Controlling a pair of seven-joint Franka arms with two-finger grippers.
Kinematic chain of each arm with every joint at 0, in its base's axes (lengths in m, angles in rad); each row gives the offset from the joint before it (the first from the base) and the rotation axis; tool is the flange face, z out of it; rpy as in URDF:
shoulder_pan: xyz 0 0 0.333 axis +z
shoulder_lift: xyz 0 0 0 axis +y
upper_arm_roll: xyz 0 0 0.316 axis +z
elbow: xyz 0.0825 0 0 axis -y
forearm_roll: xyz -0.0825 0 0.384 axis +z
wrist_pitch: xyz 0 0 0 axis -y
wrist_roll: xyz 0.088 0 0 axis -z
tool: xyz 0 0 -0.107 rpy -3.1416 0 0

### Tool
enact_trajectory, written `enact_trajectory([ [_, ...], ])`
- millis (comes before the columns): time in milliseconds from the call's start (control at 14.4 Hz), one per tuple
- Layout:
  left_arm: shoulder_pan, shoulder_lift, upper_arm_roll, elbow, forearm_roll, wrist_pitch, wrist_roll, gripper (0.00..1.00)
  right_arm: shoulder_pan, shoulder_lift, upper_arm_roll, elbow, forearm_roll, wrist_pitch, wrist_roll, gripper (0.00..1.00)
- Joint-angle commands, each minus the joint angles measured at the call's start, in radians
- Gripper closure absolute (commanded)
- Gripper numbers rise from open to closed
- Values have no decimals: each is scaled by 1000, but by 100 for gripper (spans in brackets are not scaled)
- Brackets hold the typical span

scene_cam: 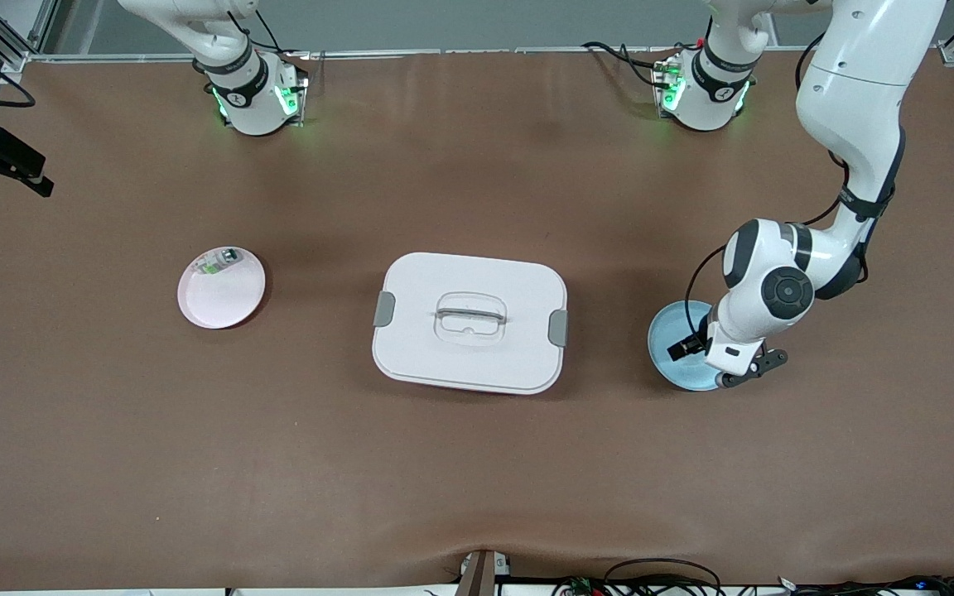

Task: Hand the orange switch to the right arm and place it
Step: 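Lower the left gripper and close it on the orange switch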

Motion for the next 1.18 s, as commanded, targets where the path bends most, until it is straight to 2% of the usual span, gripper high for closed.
enact_trajectory([
  [0, -2, -5, -1, -12, 25, 17, -28, 4, 3, -7, 3, 4, -4, -10, 15, 0],
  [208, -7, -8, -3, -18, 23, 15, -28, 27, 4, -7, 3, 4, -4, -10, 16, 0],
  [277, -7, -11, -4, -19, 23, 15, -29, 40, 6, -7, 3, 4, -4, -10, 16, 0],
  [346, -8, -17, -4, -25, 25, 15, -28, 58, 11, -7, 3, 4, -4, -10, 15, 0],
  [416, -8, -22, -6, -25, 25, 15, -29, 71, 11, -7, 3, 4, -4, -12, 15, 0],
  [485, -8, -29, -7, -25, 25, 14, -29, 79, 11, -7, 3, 4, -4, -10, 15, 0],
  [693, -10, -72, -9, -22, 21, -12, -31, 88, 9, -7, 3, 7, -4, -12, 7, 0],
  [1108, -8, -172, -96, 45, 8, -174, -112, 89, 26, 2, 3, 6, -5, -12, 15, 0],
])
